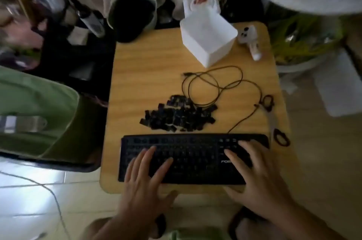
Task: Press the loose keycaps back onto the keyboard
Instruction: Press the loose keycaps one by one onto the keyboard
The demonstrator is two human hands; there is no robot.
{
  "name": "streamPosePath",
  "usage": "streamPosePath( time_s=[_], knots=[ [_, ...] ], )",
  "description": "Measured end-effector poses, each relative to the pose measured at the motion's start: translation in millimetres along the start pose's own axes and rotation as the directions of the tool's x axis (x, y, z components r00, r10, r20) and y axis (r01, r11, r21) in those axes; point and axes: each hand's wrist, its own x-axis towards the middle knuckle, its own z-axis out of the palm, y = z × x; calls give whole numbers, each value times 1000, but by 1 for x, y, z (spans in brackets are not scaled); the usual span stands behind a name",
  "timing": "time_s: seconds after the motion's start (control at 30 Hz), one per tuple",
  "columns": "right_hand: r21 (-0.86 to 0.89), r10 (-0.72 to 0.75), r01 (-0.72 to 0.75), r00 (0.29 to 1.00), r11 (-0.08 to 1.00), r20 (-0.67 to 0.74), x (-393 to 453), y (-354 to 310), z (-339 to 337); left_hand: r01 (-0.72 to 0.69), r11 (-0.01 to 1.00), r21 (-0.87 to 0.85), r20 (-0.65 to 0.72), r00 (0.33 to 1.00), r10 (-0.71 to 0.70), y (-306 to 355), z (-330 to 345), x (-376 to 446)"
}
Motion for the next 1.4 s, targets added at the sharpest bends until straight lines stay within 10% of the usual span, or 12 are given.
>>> streamPosePath(
  time_s=[0.7, 1.03, 1.17, 1.4],
  knots=[
    [-258, -142, 92, 974, 962, -179, 68, 15, 56, -46, 975, 219, -197, 976, 90, -17, 57, 67],
    [-258, -112, 76, 986, 963, -126, 49, 8, 47, -76, 997, -3, -285, 956, 72, -15, 47, 38],
    [-235, -67, 1, 959, 972, -275, 32, 7, 46, 1, 964, -265, -493, 859, -136, -42, 10, 36],
    [-76, -86, 55, 866, 996, -493, 30, -14, 39, 97, 915, -392, -287, 932, -222, -61, -10, 52]
  ],
)
